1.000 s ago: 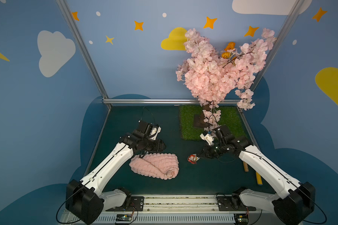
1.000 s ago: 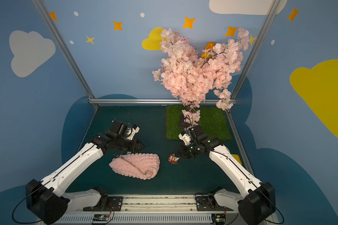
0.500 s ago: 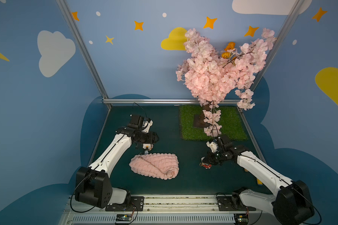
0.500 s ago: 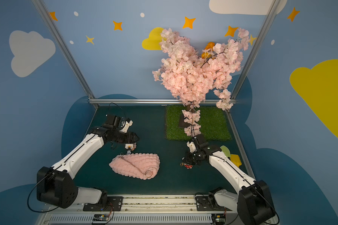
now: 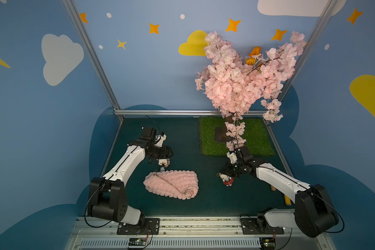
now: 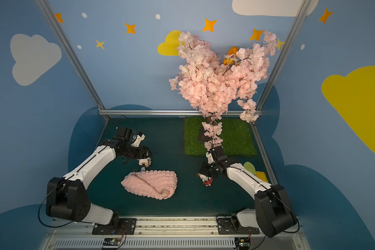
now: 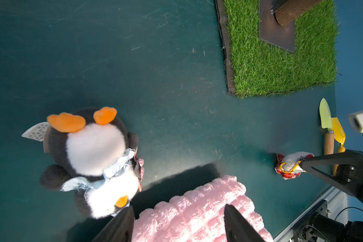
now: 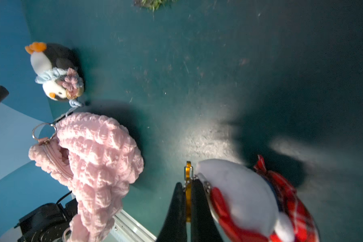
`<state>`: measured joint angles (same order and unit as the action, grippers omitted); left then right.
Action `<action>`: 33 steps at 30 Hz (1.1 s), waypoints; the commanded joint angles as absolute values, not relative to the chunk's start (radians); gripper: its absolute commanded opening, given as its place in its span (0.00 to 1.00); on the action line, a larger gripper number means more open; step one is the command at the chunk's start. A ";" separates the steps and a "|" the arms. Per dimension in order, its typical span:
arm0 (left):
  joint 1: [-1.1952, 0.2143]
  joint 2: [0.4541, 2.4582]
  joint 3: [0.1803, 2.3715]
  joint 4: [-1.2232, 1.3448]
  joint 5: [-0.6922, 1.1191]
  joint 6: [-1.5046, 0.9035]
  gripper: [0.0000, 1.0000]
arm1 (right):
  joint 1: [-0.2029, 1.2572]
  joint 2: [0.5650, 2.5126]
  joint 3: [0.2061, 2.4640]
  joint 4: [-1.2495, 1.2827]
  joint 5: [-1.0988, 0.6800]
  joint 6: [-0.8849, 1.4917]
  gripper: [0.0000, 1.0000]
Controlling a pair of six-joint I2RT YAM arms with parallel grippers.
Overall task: Remove the decoration from the bag
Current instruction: Place the decoration item at the center of the board.
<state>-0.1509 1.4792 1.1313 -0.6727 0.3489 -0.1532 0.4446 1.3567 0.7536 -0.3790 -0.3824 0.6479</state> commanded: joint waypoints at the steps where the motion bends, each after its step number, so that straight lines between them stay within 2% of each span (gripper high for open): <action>1: -0.147 1.487 1.151 -0.660 0.376 -0.136 0.72 | 0.424 1.398 0.767 -0.300 -0.373 0.705 0.00; 15: -0.150 1.467 1.202 -0.818 0.257 -0.105 0.74 | 0.350 1.472 0.708 -0.188 -0.362 0.778 0.00; 21: -0.148 1.381 1.160 -0.898 0.175 -0.154 0.74 | 0.330 1.475 0.705 -0.175 -0.367 0.777 0.00; 24: -0.144 1.341 1.121 -0.906 0.155 -0.192 0.74 | 0.331 1.472 0.717 -0.190 -0.372 0.756 0.16; 27: -0.140 1.307 1.102 -0.927 0.134 -0.226 0.74 | 0.330 1.456 0.738 -0.220 -0.380 0.739 0.27; 33: -0.119 1.262 1.046 -0.982 0.062 -0.313 0.77 | 0.316 1.398 0.768 -0.295 -0.372 0.707 0.33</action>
<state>-0.1265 1.2785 1.0695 -0.9272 0.1062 -0.2485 0.3267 1.4403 0.7341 -0.2359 -0.3744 0.7376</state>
